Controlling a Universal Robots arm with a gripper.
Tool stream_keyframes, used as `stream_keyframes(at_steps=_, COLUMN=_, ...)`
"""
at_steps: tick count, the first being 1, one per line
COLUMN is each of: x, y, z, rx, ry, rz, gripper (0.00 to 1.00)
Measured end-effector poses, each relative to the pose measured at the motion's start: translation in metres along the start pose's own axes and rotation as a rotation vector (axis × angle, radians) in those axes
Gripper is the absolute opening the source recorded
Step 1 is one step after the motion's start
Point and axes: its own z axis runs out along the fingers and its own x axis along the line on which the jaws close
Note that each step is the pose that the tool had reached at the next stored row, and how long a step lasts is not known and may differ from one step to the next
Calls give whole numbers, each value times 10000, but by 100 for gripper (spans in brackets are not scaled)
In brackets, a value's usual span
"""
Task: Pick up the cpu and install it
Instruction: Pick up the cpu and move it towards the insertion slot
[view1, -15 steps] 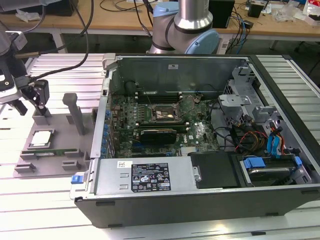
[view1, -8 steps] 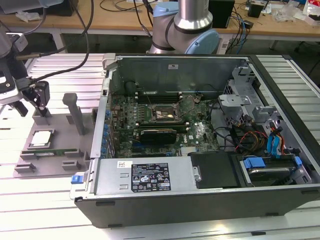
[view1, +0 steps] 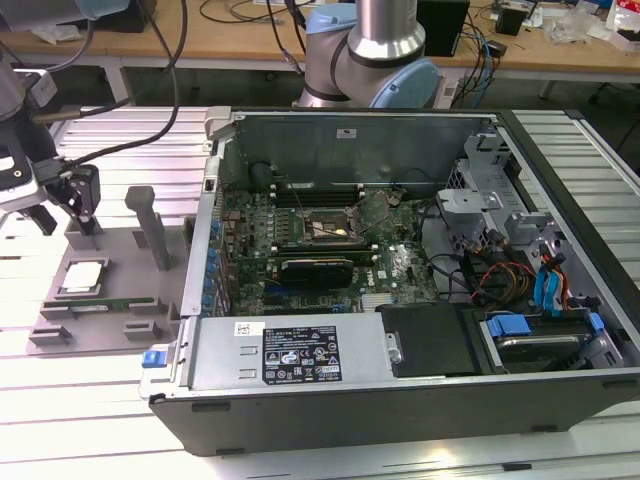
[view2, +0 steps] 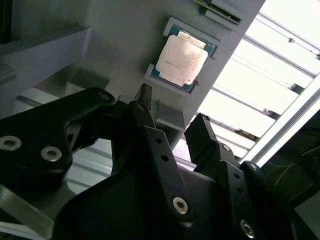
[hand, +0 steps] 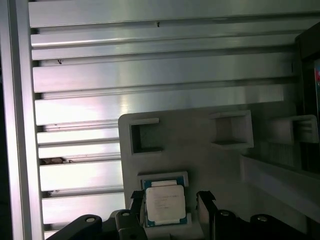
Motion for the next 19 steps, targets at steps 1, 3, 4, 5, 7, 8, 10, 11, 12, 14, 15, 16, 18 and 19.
stream_keyframes(at_steps=1, x=0, y=0, z=6, rx=0, ry=1, rz=1, gripper=55)
stream_keyframes(at_steps=3, x=1, y=0, z=14, rx=0, ry=0, rz=1, gripper=55)
stream_keyframes(at_steps=4, x=1, y=0, z=17, rx=1, ry=2, rz=1, gripper=55)
stream_keyframes(at_steps=5, x=1, y=0, z=20, rx=1, ry=2, rz=0, gripper=55)
stream_keyframes(at_steps=7, x=2, y=0, z=34, rx=1, ry=1, rz=1, gripper=55)
stream_keyframes(at_steps=8, x=1, y=0, z=37, rx=1, ry=1, rz=1, gripper=55)
stream_keyframes(at_steps=10, x=2, y=0, z=47, rx=0, ry=0, rz=0, gripper=55)
stream_keyframes(at_steps=11, x=2, y=0, z=55, rx=0, ry=0, rz=0, gripper=55)
stream_keyframes(at_steps=12, x=2, y=-1, z=60, rx=0, ry=1, rz=0, gripper=55)
stream_keyframes(at_steps=14, x=3, y=-1, z=92, rx=0, ry=0, rz=0, gripper=55)
stream_keyframes(at_steps=15, x=4, y=-1, z=102, rx=1, ry=1, rz=1, gripper=55)
stream_keyframes(at_steps=16, x=5, y=-1, z=111, rx=0, ry=0, rz=1, gripper=55)
stream_keyframes(at_steps=18, x=5, y=-1, z=126, rx=0, ry=0, rz=1, gripper=55)
stream_keyframes(at_steps=19, x=5, y=-1, z=132, rx=1, ry=1, rz=1, gripper=55)
